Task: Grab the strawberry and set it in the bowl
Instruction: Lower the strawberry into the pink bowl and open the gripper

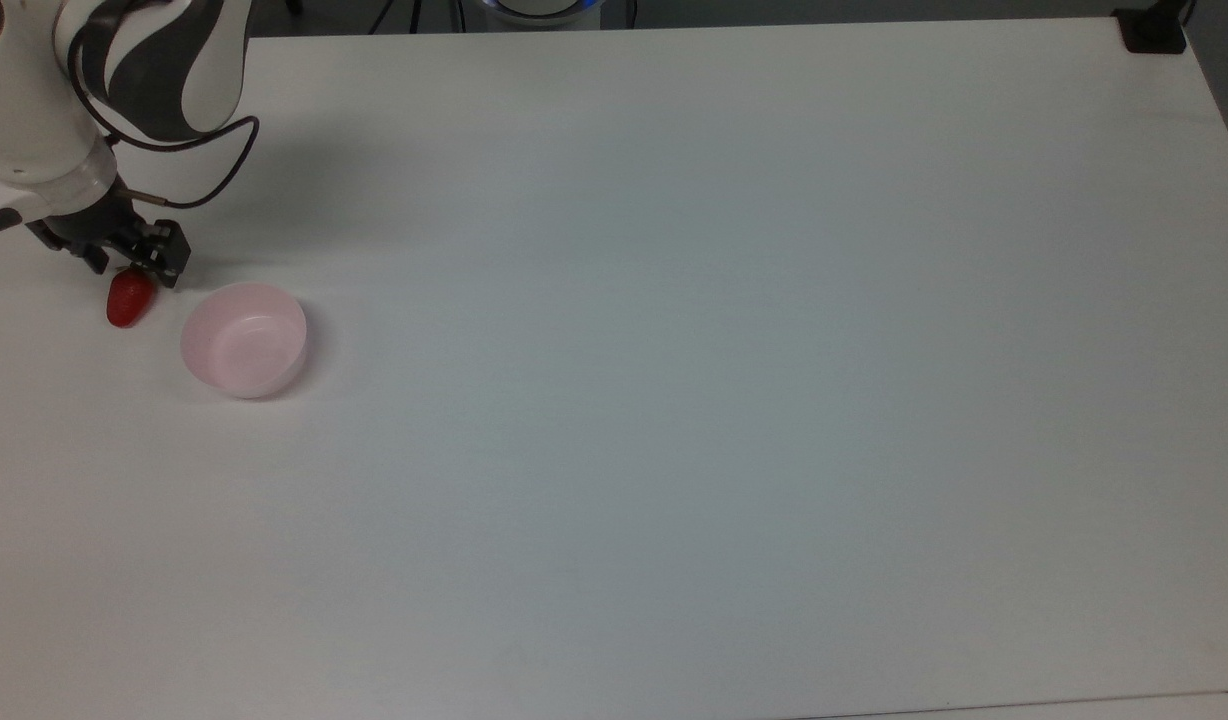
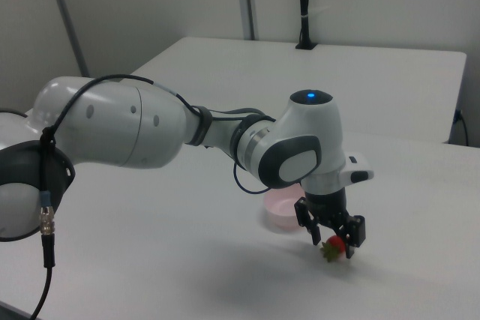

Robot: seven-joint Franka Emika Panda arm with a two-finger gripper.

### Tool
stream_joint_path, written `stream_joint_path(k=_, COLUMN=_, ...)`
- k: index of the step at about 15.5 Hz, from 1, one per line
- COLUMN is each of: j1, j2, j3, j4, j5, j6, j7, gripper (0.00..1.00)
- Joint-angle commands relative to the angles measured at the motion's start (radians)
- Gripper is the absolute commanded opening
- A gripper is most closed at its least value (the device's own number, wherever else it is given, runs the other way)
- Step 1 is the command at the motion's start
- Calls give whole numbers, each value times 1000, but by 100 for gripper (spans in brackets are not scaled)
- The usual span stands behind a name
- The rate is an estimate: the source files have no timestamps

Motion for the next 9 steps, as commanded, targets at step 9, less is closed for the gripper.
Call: stream_joint_path(k=9, j1=8, j2=25, j3=-3, j4=-7, j5=65, j6=94, j7=51, gripper=46)
